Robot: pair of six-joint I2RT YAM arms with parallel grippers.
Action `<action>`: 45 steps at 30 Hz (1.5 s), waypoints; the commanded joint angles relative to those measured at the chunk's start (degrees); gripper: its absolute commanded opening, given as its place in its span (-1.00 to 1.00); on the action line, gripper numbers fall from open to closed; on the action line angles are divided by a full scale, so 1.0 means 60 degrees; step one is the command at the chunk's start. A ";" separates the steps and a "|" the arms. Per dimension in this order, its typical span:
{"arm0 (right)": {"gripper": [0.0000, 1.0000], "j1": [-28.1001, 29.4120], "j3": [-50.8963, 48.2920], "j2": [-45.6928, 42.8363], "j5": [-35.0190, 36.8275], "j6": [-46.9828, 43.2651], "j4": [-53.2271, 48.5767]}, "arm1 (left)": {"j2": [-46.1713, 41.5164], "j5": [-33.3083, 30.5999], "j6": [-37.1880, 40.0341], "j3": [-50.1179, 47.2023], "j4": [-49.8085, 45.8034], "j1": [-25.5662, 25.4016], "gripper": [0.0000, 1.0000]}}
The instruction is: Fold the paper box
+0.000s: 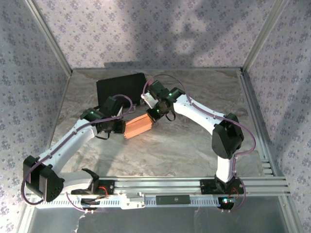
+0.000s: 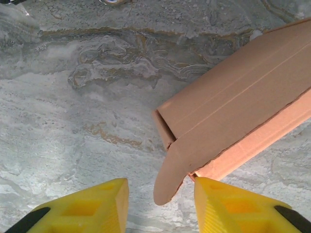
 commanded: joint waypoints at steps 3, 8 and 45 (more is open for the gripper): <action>-1.00 -0.0059 0.0341 0.0122 -0.0148 0.0261 -0.0270 | 0.0120 0.0282 -0.0042 0.0043 0.0171 0.0036 -0.35; -1.00 -0.0055 0.0332 0.0137 -0.0163 0.0332 -0.0266 | 0.0247 0.0169 -0.0081 0.0019 0.0106 0.0040 -0.41; -1.00 0.0730 -0.0067 0.0065 0.0501 0.3169 0.0248 | 0.0516 0.0120 -0.1947 -0.0228 0.1045 -0.0110 -1.00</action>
